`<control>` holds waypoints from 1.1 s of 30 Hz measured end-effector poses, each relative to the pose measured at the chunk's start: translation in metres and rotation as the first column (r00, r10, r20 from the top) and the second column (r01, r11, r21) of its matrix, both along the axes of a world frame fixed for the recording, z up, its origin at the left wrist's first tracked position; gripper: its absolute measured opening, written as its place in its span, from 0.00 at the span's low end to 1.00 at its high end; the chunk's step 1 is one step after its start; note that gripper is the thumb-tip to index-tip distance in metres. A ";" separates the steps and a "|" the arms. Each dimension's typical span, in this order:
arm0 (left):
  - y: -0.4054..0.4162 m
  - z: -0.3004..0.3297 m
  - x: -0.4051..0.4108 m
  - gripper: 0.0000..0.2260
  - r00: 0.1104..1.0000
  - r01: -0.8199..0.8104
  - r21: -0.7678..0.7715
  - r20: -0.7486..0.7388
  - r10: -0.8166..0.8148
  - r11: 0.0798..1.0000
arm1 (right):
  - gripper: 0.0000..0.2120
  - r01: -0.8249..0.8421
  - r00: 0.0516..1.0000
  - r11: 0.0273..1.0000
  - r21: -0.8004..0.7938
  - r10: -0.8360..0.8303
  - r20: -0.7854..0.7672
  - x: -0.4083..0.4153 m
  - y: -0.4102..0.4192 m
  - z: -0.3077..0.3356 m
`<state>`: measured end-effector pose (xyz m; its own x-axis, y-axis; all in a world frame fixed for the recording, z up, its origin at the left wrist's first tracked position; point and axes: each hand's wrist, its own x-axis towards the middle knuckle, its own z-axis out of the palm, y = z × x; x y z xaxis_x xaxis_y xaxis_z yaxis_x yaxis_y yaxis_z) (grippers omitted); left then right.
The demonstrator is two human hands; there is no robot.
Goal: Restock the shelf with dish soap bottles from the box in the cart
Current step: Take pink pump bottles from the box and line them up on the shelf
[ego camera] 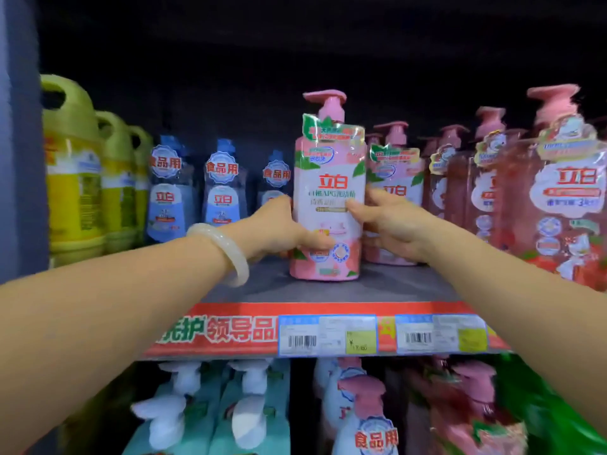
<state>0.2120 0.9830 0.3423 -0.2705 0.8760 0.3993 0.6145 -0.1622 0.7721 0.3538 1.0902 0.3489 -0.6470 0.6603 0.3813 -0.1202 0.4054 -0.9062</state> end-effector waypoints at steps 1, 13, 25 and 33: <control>0.006 0.000 -0.003 0.15 1.000 0.008 -0.008 -0.001 -0.008 1.000 | 0.16 -0.005 1.000 1.000 -0.003 0.005 0.002 -0.002 0.006 -0.002; 0.066 0.000 -0.022 0.29 0.998 -0.050 -0.023 0.031 0.051 0.998 | 0.23 0.165 0.975 0.986 0.039 -0.169 0.147 -0.011 0.040 0.006; 0.093 -0.005 -0.040 0.35 0.994 -0.085 -0.046 0.063 0.088 0.995 | 0.26 0.288 0.303 0.416 0.863 -0.894 0.329 0.027 0.047 0.012; 0.099 -0.012 -0.038 0.30 0.987 -0.114 -0.018 0.110 0.115 0.993 | 0.24 0.445 0.487 0.690 0.571 -0.721 0.493 0.018 0.062 0.014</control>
